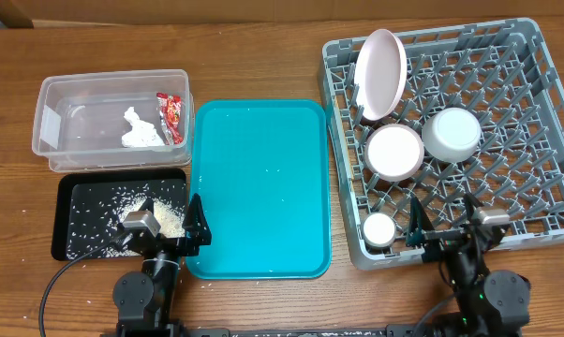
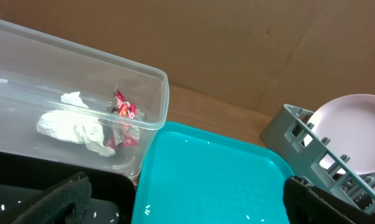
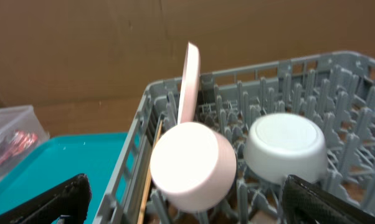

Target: Sort waste into correct bins and load items into the dishwasher

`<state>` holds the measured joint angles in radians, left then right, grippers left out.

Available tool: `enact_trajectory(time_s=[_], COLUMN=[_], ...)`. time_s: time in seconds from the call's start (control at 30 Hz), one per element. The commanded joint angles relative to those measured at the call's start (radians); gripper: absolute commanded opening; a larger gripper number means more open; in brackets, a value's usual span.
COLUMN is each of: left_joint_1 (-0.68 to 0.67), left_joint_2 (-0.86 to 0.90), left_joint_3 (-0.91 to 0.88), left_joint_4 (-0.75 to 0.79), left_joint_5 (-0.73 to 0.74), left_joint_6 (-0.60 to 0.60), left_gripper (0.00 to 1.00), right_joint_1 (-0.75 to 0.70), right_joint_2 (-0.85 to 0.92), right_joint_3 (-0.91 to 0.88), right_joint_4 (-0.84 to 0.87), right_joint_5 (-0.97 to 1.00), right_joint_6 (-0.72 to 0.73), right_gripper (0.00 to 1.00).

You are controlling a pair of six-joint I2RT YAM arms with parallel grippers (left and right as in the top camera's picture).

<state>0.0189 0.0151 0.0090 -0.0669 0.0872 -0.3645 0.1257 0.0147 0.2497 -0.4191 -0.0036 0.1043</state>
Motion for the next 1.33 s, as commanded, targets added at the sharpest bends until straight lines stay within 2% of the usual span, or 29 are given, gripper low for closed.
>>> enact_trajectory(time_s=[0.0,0.13,0.33,1.3], left_joint_1=[-0.006,-0.006,-0.006,-0.006], left_joint_2=[-0.010,-0.010,-0.010,-0.010], left_joint_3=[-0.004,-0.004,-0.004,-0.004], left_joint_4=[-0.002,-0.002,-0.002,-0.002], left_joint_5=[0.008,0.008,0.007,0.008], left_joint_6=[-0.002,-0.002,-0.002,-0.002], left_gripper=[1.00,1.00,1.00,1.00], right_joint_1=[-0.003,-0.003,-0.003,-0.003], right_joint_2=[-0.011,-0.011,-0.011,-0.011], right_joint_3=[-0.095,-0.246,-0.241,-0.241], right_joint_4=[0.130,0.403,0.336,0.336], right_joint_5=[-0.007,-0.005,0.009,0.009], right_joint_6=[0.000,0.000,0.000,0.000], right_gripper=[1.00,1.00,1.00,1.00])
